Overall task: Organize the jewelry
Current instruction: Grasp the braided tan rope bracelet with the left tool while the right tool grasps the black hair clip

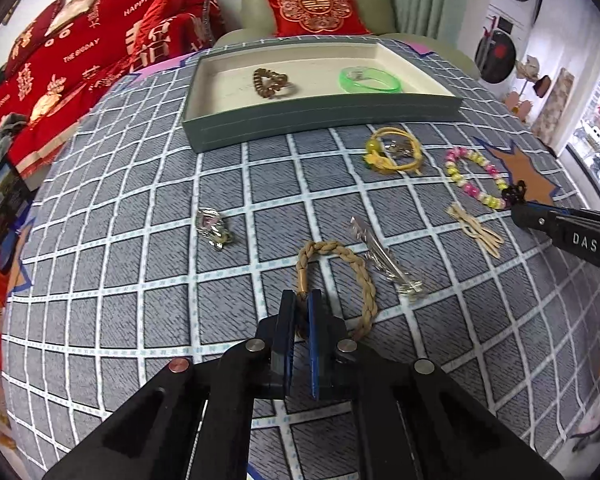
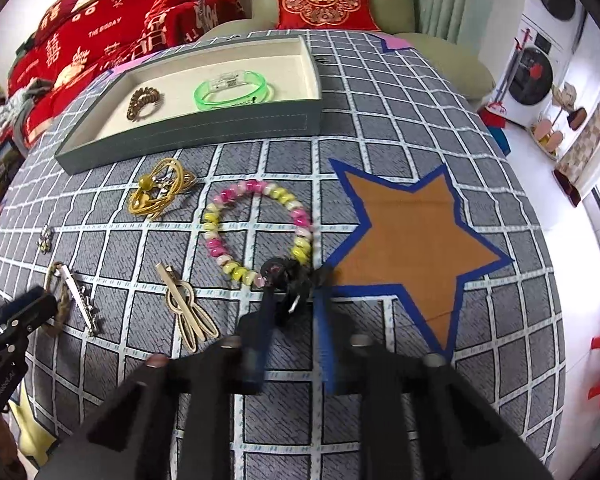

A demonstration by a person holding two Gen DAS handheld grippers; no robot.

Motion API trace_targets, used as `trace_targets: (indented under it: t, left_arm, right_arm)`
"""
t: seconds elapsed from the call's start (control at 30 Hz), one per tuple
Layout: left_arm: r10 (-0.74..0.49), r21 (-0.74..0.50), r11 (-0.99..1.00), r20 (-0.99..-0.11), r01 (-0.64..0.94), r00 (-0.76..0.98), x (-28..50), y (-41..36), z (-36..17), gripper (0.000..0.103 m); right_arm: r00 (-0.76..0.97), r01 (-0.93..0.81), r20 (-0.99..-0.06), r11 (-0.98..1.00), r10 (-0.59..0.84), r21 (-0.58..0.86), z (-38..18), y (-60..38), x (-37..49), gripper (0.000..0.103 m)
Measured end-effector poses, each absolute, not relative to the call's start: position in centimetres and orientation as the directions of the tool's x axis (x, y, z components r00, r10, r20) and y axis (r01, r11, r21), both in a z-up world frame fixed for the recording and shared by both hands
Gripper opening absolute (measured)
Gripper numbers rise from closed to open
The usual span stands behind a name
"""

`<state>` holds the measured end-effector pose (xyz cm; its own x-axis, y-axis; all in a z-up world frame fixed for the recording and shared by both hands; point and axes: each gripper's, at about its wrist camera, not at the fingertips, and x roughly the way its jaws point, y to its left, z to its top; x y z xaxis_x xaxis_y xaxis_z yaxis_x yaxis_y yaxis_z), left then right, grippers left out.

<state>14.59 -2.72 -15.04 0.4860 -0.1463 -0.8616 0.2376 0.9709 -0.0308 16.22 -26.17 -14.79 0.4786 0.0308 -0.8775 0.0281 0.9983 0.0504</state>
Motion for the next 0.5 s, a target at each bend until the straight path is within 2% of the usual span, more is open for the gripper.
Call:
trace_targets:
  t: [0.3, 0.5]
  left_arm:
    - [-0.212, -0.119, 0.969, -0.845, 0.215, 0.491, 14.1, -1.3, -13.6, 0.017]
    - [-0.219, -0.119, 0.968, -0.832, 0.221, 0.510, 13.8, -1.1, -12.4, 0.017]
  right_arm:
    - [0.491, 0.060, -0.863, 0.983, 0.123, 0.174, -14.0, -28.7, 15.0, 0.011]
    - [0.491, 0.044, -0.854, 0.974, 0.174, 0.224, -13.7, -29.4, 14.8, 0.011]
